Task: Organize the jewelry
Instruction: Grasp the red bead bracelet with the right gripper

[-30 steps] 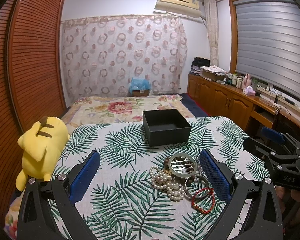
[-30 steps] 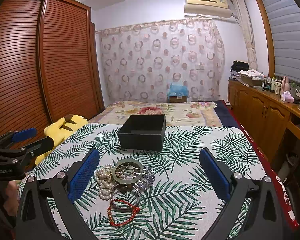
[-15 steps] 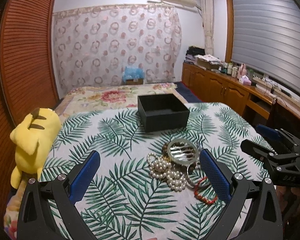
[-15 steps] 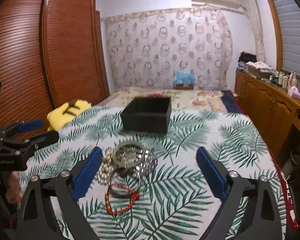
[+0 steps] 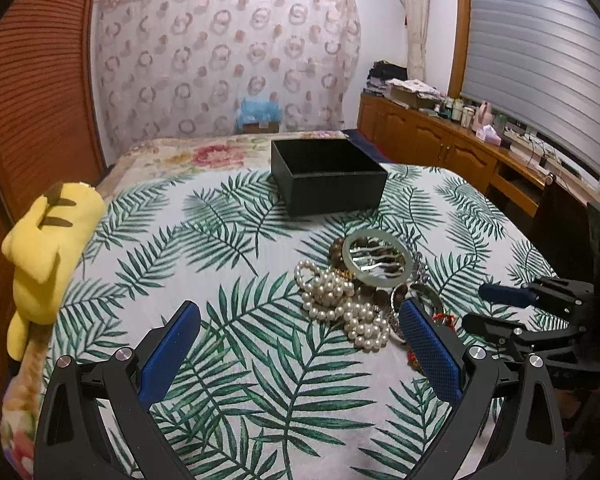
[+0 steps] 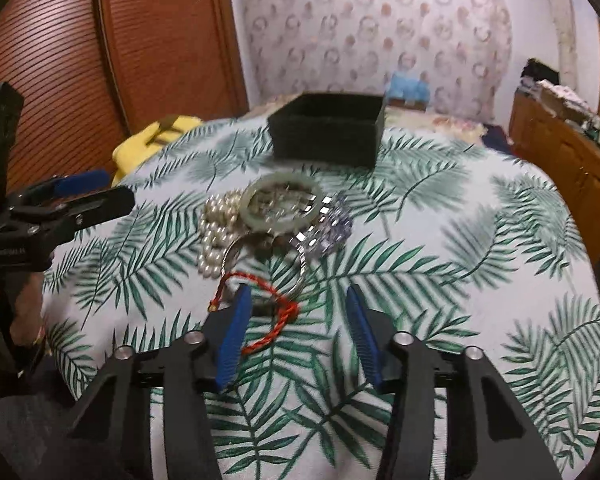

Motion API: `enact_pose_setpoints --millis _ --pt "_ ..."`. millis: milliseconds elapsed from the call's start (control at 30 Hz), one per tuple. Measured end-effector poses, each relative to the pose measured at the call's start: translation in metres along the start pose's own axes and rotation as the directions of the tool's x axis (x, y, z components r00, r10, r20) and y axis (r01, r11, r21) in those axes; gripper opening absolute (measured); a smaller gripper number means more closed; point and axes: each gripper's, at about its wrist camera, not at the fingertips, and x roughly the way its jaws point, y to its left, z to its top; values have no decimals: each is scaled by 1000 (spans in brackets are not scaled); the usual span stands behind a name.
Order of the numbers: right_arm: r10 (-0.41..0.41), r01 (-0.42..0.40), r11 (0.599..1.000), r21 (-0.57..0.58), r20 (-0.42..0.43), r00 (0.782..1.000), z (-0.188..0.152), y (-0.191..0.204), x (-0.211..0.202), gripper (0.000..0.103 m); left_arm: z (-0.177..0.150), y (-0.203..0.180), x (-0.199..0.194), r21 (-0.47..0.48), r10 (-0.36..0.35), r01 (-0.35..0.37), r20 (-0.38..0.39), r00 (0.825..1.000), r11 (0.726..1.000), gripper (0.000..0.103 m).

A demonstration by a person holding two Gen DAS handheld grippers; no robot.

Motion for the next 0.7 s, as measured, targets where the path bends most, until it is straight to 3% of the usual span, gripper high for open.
enact_pose_setpoints --millis 267,400,700 --pt "-10 8 999 -33 -80 997 -7 7 18 27 -5 4 14 -3 -13 13 -39 999 1000 96" --pt "-39 34 998 -55 -92 995 -9 7 18 4 -4 3 20 0 -39 39 -58 998 999 96" --pt "-76 74 996 -49 -27 997 -1 -15 -4 3 13 -11 40 40 -99 103 -103 990 994 96"
